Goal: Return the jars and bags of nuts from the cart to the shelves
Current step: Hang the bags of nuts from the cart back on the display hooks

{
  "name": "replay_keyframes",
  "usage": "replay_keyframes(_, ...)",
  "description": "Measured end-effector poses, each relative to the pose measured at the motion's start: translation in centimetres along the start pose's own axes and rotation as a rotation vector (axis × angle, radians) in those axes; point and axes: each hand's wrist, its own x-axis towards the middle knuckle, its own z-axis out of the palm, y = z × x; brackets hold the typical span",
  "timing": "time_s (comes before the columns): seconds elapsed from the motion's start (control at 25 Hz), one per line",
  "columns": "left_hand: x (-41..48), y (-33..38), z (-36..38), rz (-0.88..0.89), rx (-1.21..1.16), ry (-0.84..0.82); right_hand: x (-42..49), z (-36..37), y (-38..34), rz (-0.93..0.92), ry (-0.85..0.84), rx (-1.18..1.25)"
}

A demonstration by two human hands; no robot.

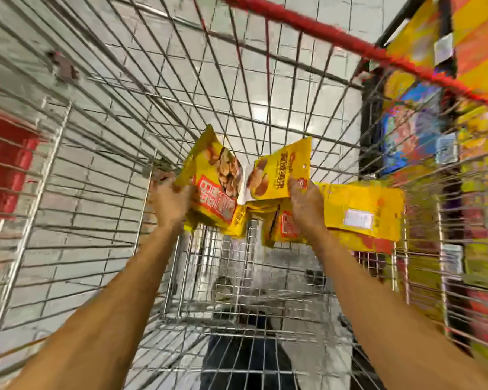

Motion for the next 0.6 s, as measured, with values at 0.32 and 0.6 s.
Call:
replay_keyframes(0.32,-3.6,7.6,-6.0,0.358,0.077,-0.1,-3.5,-6.4,-5.9,-0.319,-0.063,-0.027)
replay_keyframes(0.6,-12.3,15.8,-18.5,0.651,-0.074,-0.237,-12.8,-17.0,-11.4,-0.441,0.003,0.163)
